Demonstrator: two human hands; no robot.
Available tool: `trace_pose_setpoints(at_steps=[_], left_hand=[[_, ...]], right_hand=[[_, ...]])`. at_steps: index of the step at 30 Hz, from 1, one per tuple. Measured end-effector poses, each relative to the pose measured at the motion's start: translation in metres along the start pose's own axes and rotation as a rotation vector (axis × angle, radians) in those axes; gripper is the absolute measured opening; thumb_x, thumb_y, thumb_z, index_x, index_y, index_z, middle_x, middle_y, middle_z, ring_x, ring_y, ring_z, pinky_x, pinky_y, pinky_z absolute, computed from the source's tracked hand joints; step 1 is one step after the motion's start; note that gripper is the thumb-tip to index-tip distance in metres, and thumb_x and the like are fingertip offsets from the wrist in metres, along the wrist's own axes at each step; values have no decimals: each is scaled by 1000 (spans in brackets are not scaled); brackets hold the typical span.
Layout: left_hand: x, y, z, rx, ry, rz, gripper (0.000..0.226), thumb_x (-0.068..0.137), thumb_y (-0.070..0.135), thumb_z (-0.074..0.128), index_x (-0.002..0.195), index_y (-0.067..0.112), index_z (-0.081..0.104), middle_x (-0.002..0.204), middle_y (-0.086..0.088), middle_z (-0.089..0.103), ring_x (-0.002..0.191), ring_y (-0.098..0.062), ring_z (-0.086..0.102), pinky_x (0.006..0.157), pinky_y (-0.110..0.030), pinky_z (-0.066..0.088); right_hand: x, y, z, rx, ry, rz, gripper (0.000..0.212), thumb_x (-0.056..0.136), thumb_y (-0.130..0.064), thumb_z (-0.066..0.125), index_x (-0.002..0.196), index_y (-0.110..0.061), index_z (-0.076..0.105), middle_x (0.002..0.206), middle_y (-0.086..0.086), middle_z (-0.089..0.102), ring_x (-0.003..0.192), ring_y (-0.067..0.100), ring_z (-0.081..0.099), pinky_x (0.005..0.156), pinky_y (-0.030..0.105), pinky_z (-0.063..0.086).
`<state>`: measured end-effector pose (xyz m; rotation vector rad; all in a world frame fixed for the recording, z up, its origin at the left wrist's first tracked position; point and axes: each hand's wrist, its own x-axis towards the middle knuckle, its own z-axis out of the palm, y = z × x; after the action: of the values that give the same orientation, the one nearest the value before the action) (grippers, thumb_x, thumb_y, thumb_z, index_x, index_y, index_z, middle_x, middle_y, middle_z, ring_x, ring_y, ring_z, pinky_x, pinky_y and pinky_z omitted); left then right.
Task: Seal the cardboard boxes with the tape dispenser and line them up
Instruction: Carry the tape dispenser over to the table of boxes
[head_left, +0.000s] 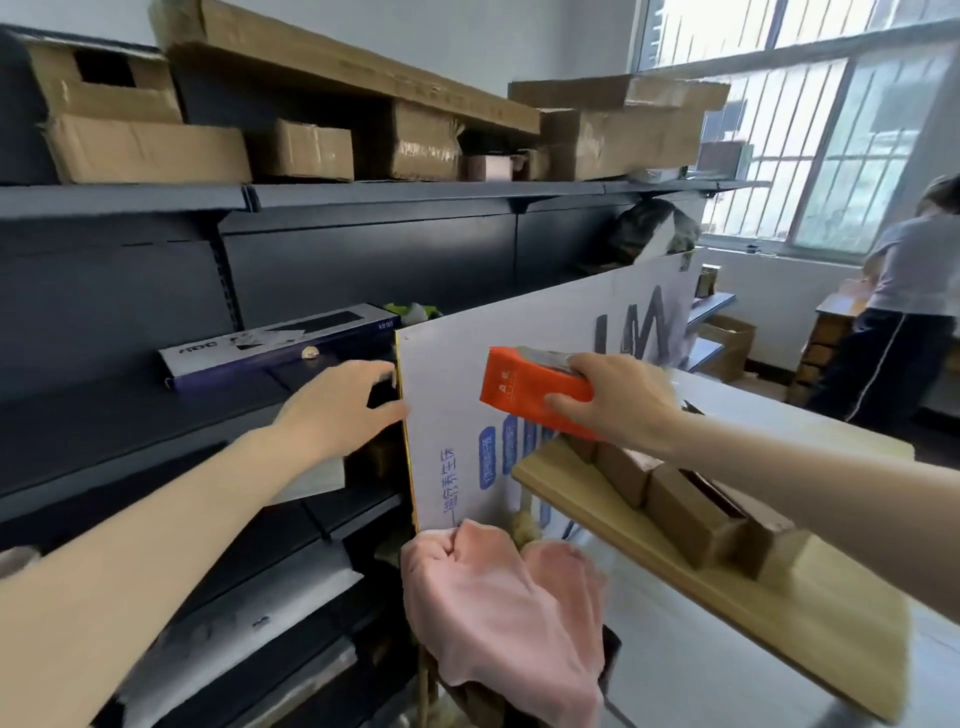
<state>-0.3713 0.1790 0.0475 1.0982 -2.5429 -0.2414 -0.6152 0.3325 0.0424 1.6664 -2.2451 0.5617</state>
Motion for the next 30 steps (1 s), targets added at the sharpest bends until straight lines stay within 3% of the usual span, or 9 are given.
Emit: trace_pose_setpoints(at_steps=[4,8,15,24,30], left_hand=[[3,70,25,-13,-16,44,62,91,47,55,145,22,39,149,2,41,134,-19,40,106,-36,36],[1,133,54,-3,-46,95,63,92,48,54,147,22,35,151,1,38,137,-19,36,109,-36,32],[7,210,90,19,-65,161,63,92,50,53,146,23,35,150,2,39,135,-19,39,107,-37,35],[45,250,106,34,-93,250,62,92,52,52,146,25,35,150,4,40,135,-19,40,105,-37,38],[75,252,115,12,-93,272,62,93,50,51,147,26,33,151,3,38,136,-22,39,104,-38,40]], right_hand=[[-40,57,-35,-44,5,43,44,88,-59,52,112,-24,59,96,-8,64,75,10,52,60,23,35],[-74,110,-57,-52,1,79,43,88,-57,52,113,-23,60,103,-6,68,76,10,52,54,14,27],[-117,187,-75,-124,-13,174,35,86,-57,52,99,-26,59,97,-6,66,75,13,52,52,21,28],[-109,232,-80,-139,1,261,44,88,-57,52,112,-21,62,108,-3,68,78,12,53,63,25,38],[-88,240,-69,-165,16,290,44,87,-57,52,109,-21,62,102,-4,68,76,12,54,56,22,35]])
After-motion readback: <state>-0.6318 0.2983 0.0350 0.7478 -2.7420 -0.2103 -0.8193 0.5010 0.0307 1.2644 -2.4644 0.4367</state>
